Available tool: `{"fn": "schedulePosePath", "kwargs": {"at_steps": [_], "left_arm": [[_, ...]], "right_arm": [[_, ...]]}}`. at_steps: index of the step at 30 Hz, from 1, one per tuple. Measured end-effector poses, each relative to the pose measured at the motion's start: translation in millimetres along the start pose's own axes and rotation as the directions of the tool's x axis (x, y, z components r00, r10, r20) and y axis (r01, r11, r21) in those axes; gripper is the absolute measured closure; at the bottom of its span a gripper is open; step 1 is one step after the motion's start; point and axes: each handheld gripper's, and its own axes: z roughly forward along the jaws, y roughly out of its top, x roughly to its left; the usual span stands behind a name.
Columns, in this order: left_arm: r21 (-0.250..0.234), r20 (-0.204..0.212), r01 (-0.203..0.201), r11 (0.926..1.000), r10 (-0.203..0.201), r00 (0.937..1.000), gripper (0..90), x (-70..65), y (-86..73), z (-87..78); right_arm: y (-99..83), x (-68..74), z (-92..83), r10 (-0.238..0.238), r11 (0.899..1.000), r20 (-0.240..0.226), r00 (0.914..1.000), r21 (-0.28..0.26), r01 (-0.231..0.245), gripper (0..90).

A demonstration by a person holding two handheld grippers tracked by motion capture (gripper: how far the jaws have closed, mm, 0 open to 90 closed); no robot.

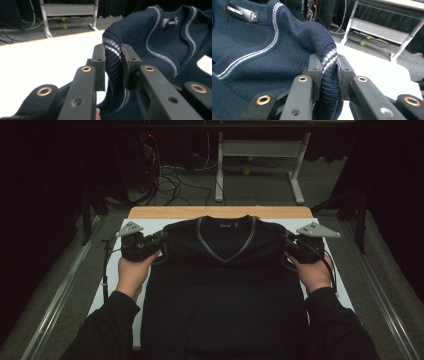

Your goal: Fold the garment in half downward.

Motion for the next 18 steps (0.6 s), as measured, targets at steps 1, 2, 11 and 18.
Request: {"fn": "schedulePosePath", "kwargs": {"at_steps": [1,2,11,18], "left_arm": [[0.003,0.006,-0.002,1.0,0.002,1.0,72.3,-1.6,-6.5,-1.1],[0.015,0.019,-0.005,0.9999,0.005,0.9998,72.3,-3.7,-18.4,-3.9],[0.087,0.061,0.011,0.9962,-0.016,0.998,72.2,-7.4,-65.3,-9.5],[0.117,0.077,0.011,0.9931,-0.02,0.9968,72.2,-14.4,-85.6,-20.2]], "right_arm": [[-6.1,2.0,-1.8,-0.005,1.0,-0.008,1.0,0.003,0.005,77.8],[-14.4,4.1,-3.1,-0.005,1.0,-0.018,0.9998,0.007,0.005,77.8],[-62.5,15.7,-11.8,0.043,0.999,-0.064,0.997,0.031,-0.041,77.8],[-81.8,27.4,-24.1,0.037,0.999,-0.079,0.9962,0.042,-0.034,77.8]]}}
